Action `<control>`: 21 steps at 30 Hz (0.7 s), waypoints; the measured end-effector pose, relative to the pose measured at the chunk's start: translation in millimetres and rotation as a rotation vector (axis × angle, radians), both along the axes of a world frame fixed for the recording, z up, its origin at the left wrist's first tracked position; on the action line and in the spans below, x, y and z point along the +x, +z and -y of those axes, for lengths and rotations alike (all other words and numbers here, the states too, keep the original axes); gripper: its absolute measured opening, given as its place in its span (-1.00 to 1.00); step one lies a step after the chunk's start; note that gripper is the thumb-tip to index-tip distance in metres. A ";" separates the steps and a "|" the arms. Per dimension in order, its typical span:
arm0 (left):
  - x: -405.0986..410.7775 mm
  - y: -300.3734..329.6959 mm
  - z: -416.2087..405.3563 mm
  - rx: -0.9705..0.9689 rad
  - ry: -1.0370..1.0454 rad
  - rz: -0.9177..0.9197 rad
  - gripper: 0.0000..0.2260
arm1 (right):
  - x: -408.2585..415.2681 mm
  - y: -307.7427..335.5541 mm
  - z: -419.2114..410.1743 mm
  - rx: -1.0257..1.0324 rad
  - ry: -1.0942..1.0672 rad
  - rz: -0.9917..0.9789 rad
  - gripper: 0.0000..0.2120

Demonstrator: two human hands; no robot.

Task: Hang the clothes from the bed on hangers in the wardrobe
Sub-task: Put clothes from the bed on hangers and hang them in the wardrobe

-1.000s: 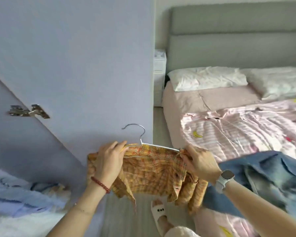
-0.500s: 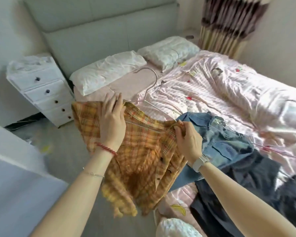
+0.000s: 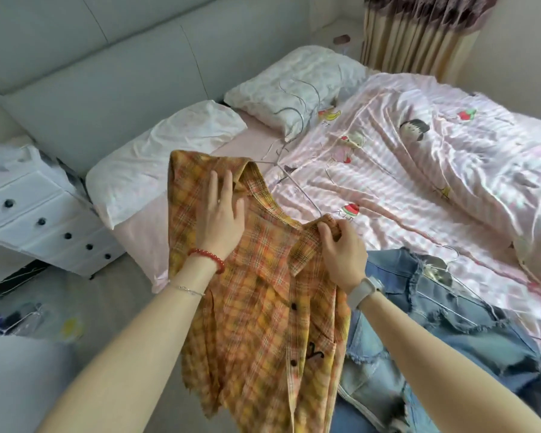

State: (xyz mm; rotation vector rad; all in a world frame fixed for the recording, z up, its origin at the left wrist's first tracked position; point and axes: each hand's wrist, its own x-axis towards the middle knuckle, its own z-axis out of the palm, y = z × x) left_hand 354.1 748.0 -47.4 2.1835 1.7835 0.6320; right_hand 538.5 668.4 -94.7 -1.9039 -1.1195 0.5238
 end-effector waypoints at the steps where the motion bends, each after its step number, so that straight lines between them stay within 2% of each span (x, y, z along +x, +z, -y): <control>1: 12.1 -15.1 -6.8 -0.057 0.007 0.000 -0.49 | 12.8 -12.4 -18.4 -0.024 -0.032 -0.022 -0.75; 6: 70.9 -109.2 16.7 -0.404 -0.136 0.044 -0.45 | 73.5 -86.5 -80.2 -0.247 -0.150 -0.047 -0.70; 9: 96.8 -163.1 46.8 -0.601 -0.220 -0.026 -0.41 | 109.1 -137.8 -95.3 -0.386 -0.176 -0.044 -0.66; 12: 113.5 -196.8 70.0 -0.640 -0.301 -0.208 -0.30 | 141.0 -166.5 -107.5 -0.437 -0.191 -0.027 -0.68; 16: 110.1 -230.7 77.0 -0.651 -0.326 -0.364 -0.41 | 163.1 -180.0 -117.8 -0.485 -0.170 0.033 -0.67; 18: 104.3 -243.3 75.9 -0.650 -0.348 -0.398 -0.49 | 160.4 -192.4 -112.6 -0.557 -0.095 0.081 -0.62; 20: 100.0 -252.2 74.6 -0.636 -0.371 -0.374 -0.56 | 149.3 -206.8 -95.7 -0.648 0.015 0.219 -0.55; 21: 98.2 -254.8 74.3 -0.626 -0.365 -0.327 -0.60 | 141.2 -211.3 -83.9 -0.631 0.056 0.306 -0.55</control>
